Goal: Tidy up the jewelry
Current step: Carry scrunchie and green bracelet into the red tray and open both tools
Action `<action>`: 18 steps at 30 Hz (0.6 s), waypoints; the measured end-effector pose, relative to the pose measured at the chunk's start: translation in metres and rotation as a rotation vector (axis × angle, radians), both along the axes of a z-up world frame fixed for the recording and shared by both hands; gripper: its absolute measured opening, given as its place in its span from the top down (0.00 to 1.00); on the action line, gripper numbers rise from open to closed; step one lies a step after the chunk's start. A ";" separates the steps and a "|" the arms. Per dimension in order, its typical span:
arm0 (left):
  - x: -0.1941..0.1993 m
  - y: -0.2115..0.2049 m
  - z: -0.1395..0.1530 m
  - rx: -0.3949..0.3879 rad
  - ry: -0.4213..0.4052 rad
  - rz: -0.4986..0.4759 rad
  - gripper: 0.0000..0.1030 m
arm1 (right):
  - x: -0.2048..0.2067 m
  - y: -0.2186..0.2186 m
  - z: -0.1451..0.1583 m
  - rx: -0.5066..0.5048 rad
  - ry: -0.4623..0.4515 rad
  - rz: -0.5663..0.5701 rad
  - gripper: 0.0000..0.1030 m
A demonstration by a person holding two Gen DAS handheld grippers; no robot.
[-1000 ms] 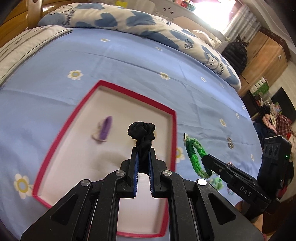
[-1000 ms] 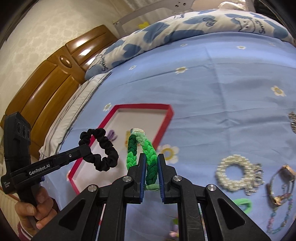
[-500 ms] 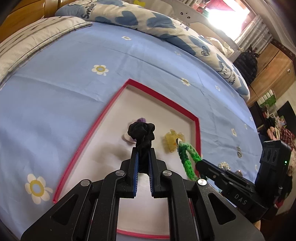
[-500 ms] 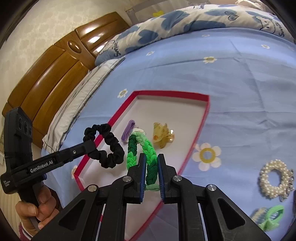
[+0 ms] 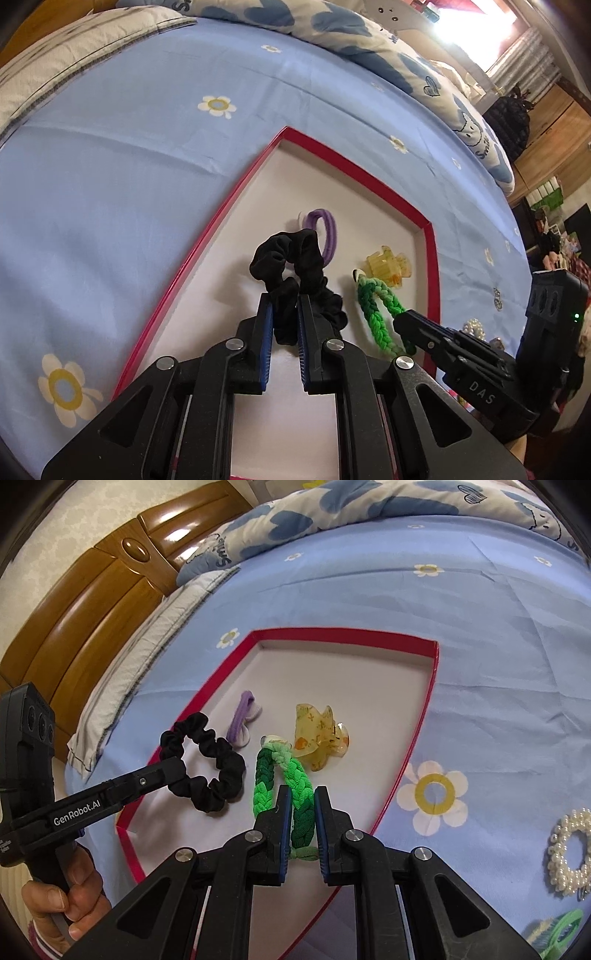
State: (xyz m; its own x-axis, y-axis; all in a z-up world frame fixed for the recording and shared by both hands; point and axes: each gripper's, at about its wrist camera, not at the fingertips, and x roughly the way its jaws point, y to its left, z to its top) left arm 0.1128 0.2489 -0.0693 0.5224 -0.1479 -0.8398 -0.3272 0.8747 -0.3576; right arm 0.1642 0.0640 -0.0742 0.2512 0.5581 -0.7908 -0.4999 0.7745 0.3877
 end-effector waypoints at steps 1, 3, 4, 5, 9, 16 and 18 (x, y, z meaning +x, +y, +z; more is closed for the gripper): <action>0.000 0.000 -0.001 0.008 0.005 0.000 0.91 | 0.000 0.002 -0.001 -0.003 0.003 0.005 0.88; 0.000 0.000 -0.002 0.016 0.011 -0.002 0.89 | 0.000 0.005 -0.001 -0.010 -0.004 0.017 0.87; 0.000 0.000 -0.002 0.020 0.015 -0.001 0.88 | -0.001 0.006 -0.001 -0.013 -0.007 0.022 0.85; 0.000 0.000 -0.002 0.023 0.019 0.003 0.87 | -0.001 0.007 -0.001 -0.014 -0.007 0.025 0.84; -0.001 0.001 -0.002 0.027 0.020 0.007 0.82 | 0.001 0.007 -0.001 -0.012 -0.001 0.024 0.84; -0.007 0.000 0.004 0.045 0.019 0.017 0.63 | 0.000 0.002 0.003 0.009 0.007 0.009 0.80; -0.008 -0.001 0.006 0.047 0.017 0.016 0.63 | -0.001 -0.001 0.007 0.017 0.003 0.007 0.78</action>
